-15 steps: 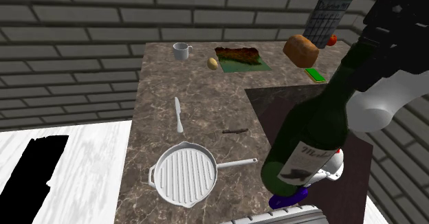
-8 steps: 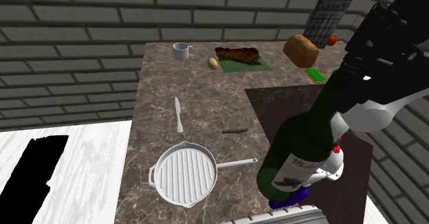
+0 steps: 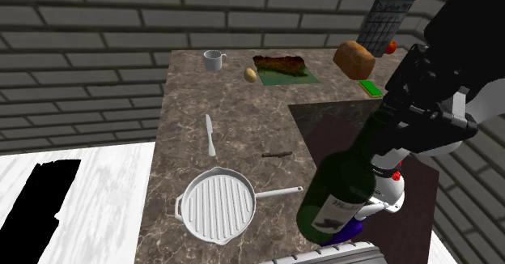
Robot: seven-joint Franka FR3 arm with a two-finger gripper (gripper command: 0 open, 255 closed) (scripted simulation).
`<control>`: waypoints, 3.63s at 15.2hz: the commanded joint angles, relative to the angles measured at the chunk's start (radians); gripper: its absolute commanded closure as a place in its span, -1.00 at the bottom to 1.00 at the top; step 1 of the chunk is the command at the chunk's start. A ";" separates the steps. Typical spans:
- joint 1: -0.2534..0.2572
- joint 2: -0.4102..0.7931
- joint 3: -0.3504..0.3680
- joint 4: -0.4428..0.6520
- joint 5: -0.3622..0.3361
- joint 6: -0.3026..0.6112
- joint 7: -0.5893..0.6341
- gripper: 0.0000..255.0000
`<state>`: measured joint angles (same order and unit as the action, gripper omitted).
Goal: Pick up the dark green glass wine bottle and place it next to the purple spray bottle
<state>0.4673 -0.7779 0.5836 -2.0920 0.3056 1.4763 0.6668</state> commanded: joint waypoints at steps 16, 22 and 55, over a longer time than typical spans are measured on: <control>0.038 -0.068 0.058 -0.261 0.064 0.199 -0.009 1.00; 0.049 -0.075 0.087 -0.340 0.090 0.271 -0.010 1.00; 0.056 -0.082 0.089 -0.335 0.093 0.261 0.000 -1.00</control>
<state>0.5235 -0.8597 0.6728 -2.4273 0.3989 1.7373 0.6663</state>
